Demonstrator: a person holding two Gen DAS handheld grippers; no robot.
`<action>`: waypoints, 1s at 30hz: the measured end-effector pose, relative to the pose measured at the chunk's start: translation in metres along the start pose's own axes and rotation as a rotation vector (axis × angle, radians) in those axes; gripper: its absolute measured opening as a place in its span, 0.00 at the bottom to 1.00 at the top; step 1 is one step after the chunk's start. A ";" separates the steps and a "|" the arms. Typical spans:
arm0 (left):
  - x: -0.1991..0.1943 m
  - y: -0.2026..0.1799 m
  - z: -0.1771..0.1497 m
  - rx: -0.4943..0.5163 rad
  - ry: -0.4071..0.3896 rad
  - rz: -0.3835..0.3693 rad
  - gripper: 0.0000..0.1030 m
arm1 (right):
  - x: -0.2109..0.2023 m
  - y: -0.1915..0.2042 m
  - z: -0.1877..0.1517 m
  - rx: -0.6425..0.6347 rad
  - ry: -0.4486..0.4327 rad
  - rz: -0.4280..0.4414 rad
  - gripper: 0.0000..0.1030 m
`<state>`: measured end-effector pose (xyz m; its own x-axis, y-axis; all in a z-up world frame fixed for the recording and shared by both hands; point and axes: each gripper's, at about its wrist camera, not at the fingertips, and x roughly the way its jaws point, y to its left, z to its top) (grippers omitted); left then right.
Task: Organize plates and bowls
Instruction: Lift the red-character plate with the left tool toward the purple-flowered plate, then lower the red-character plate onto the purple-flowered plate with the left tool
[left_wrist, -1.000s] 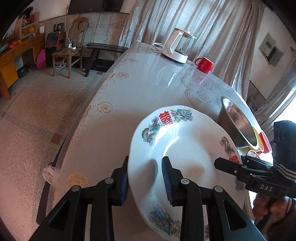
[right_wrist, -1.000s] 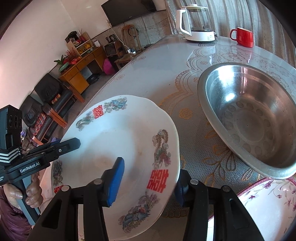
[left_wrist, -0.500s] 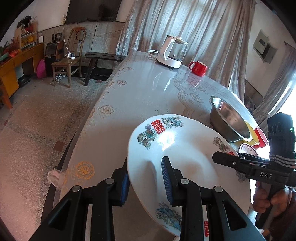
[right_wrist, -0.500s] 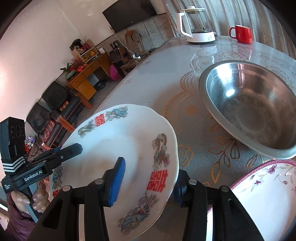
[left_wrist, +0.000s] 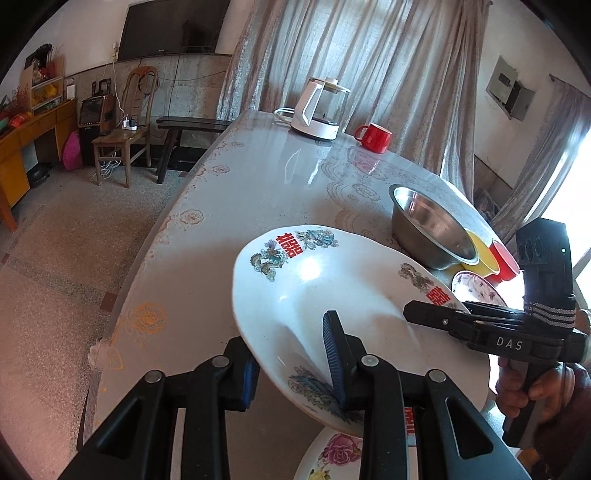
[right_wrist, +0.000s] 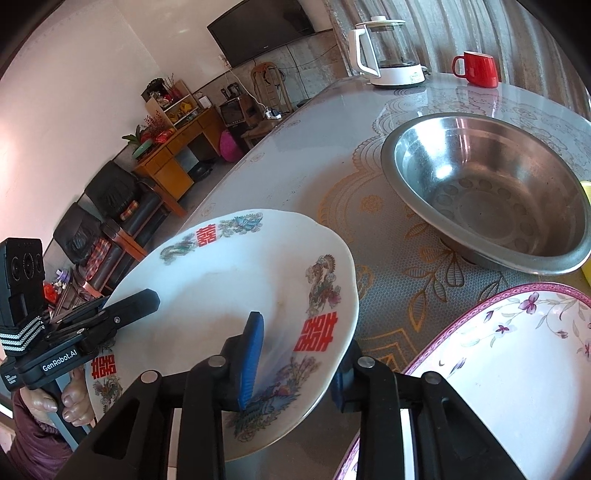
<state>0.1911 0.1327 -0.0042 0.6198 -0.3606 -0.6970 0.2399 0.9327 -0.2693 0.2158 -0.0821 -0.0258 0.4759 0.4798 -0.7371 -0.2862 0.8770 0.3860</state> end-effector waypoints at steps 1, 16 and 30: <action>-0.002 -0.001 -0.001 0.004 -0.008 -0.002 0.31 | -0.001 0.001 -0.001 -0.005 -0.002 0.001 0.30; -0.044 -0.037 -0.008 0.020 -0.100 -0.040 0.33 | -0.042 0.008 -0.012 -0.039 -0.107 0.042 0.29; -0.064 -0.122 -0.037 0.087 -0.103 -0.133 0.34 | -0.128 -0.017 -0.055 -0.045 -0.198 -0.040 0.29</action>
<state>0.0944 0.0425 0.0487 0.6508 -0.4828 -0.5859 0.3856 0.8750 -0.2927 0.1141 -0.1602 0.0310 0.6409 0.4443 -0.6259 -0.2985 0.8955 0.3301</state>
